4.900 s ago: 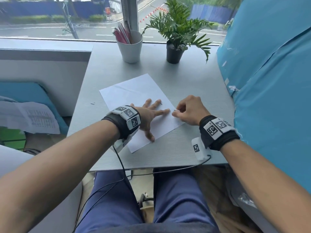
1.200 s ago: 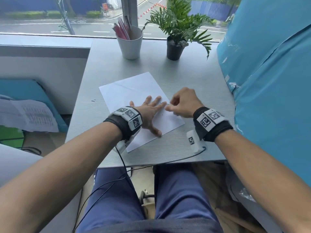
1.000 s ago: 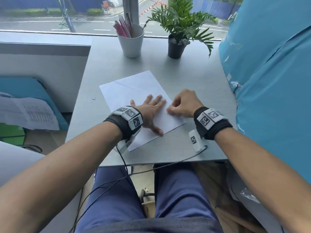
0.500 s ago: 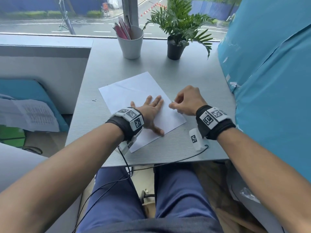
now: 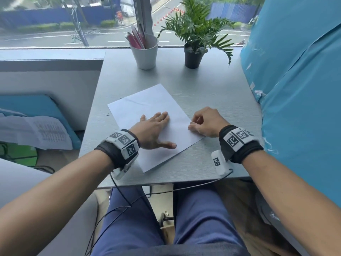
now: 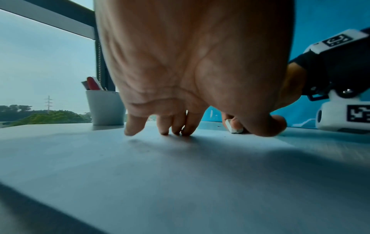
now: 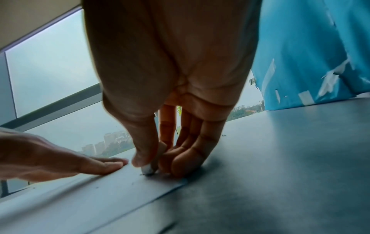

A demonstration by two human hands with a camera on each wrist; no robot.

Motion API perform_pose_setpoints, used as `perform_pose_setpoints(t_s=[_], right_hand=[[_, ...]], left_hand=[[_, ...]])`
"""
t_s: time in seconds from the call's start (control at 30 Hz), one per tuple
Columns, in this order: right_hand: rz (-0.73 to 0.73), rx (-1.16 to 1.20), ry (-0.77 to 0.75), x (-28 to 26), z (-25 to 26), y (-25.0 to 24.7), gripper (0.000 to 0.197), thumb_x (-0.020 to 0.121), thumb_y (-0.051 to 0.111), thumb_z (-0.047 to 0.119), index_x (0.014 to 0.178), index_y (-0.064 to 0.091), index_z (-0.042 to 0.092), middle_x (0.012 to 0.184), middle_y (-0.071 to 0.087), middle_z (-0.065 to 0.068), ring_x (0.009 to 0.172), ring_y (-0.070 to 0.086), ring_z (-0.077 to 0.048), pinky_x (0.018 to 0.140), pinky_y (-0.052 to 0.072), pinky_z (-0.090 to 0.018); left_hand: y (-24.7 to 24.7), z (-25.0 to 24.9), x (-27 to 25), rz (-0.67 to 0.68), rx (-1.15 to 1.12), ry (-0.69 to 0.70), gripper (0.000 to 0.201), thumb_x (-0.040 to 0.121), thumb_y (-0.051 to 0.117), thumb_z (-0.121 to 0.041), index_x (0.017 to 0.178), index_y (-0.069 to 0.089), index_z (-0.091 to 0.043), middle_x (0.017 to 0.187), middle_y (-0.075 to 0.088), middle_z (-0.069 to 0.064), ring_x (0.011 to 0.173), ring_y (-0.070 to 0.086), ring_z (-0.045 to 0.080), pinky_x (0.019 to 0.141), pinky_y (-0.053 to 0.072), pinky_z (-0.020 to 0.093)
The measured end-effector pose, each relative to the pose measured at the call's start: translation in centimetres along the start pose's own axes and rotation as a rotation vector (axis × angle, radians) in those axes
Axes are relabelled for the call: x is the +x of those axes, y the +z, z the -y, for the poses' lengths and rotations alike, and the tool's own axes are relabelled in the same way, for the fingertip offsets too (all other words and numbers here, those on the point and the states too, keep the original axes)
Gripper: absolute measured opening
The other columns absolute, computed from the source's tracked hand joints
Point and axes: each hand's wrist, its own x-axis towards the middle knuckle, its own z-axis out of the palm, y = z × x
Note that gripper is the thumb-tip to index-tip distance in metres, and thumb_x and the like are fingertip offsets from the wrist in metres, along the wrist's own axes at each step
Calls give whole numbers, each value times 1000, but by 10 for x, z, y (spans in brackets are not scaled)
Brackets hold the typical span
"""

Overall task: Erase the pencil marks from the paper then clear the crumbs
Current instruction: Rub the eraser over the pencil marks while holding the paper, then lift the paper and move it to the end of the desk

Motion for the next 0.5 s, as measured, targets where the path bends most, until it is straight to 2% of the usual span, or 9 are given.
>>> perform_pose_setpoints(t_s=[0.1, 0.17, 0.23, 0.27, 0.37, 0.43, 0.5], right_hand=[[21, -4, 1, 2, 1, -1, 17, 79, 78, 32, 86, 73, 17, 81, 67, 1, 78, 57, -10, 67, 39, -19], [35, -10, -14, 3, 1, -2, 17, 79, 77, 31, 86, 73, 16, 81, 67, 1, 77, 57, -11, 67, 40, -19], [44, -13, -26, 6, 3, -3, 17, 80, 77, 29, 87, 72, 15, 82, 67, 0, 80, 57, -13, 70, 40, -22], [49, -14, -35, 7, 4, -3, 16, 80, 76, 29, 87, 72, 15, 82, 67, 0, 83, 56, -14, 71, 40, -23], [52, -17, -36, 10, 6, -1, 15, 80, 76, 29, 86, 71, 16, 82, 67, 0, 90, 54, -18, 75, 45, -27], [47, -16, -34, 11, 7, 0, 15, 80, 75, 30, 86, 71, 17, 80, 66, 2, 91, 55, -19, 78, 48, -29], [47, -10, -37, 11, 9, -1, 16, 81, 75, 29, 88, 71, 15, 80, 65, 2, 88, 56, -18, 75, 45, -26]], left_hand=[[-5, 12, -8, -156, -119, 8, 93, 77, 40, -80, 146, 47, -18, 157, 39, -3, 141, 37, 21, 116, 28, 44], [-11, 26, -3, -309, -187, -36, 72, 84, 55, -69, 135, 59, -18, 145, 54, -2, 133, 47, 24, 112, 36, 40], [-22, 45, 8, -414, -200, -166, 64, 85, 68, -57, 134, 58, -18, 142, 57, 2, 134, 46, 26, 111, 38, 42], [-30, 55, 16, -413, -199, -262, 65, 86, 70, -53, 138, 54, -17, 144, 54, 4, 136, 43, 26, 111, 37, 42], [-50, 83, 32, -281, -146, -481, 83, 80, 75, -55, 144, 43, -11, 144, 49, 11, 136, 40, 30, 110, 38, 44], [-55, 95, 37, -237, -96, -518, 90, 74, 79, -59, 140, 45, -8, 140, 51, 13, 132, 43, 32, 107, 40, 44], [-55, 99, 40, -226, -60, -530, 92, 71, 80, -60, 138, 47, -6, 138, 50, 15, 131, 44, 32, 107, 40, 42]])
